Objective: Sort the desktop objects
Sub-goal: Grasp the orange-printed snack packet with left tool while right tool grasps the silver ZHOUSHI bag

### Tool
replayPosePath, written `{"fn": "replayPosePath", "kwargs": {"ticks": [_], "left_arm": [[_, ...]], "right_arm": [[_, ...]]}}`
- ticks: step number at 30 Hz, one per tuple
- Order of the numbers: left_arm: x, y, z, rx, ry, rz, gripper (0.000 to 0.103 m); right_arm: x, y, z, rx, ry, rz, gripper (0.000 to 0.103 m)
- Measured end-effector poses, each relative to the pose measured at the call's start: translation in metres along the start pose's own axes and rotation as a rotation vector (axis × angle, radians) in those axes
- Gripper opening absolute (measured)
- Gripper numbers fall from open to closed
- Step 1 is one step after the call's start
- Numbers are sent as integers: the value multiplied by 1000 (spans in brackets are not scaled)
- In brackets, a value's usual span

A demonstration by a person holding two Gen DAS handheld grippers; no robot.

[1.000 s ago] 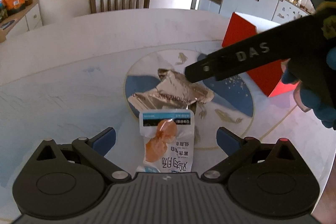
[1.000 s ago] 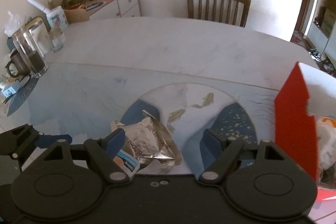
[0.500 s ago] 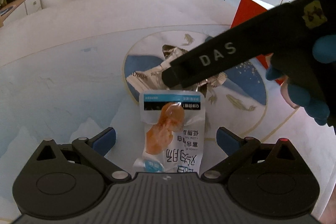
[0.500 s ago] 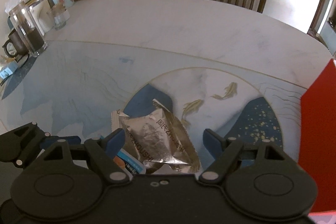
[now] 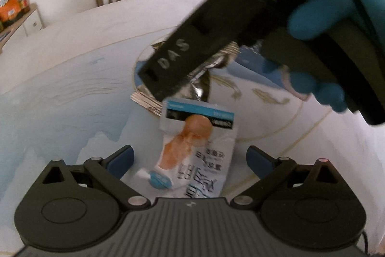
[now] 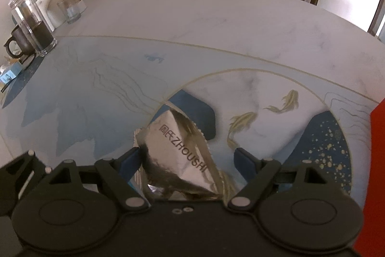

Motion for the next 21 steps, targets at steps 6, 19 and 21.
{"fn": "replayPosePath", "kwargs": {"ticks": [6, 19, 21], "left_arm": [[-6, 0, 1, -13, 14, -21, 98], [-9, -10, -7, -37, 46, -55, 93], [-9, -11, -6, -45, 43, -52, 85]], "right_arm": [[-1, 3, 0, -15, -19, -14, 77], [-7, 5, 15, -46, -18, -54, 49], [-13, 7, 20, -55, 5, -70, 48]]}}
Point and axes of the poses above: each gripper's, at about its wrist camera, not at the fingertips, and z roughly against the way its jaws point, x to its left, y to its underside, the point moved 4 cm from there along -z, roughly the way its jaws point, and after that the axes turned 15 degrees about -y, right-handed, at the moved point
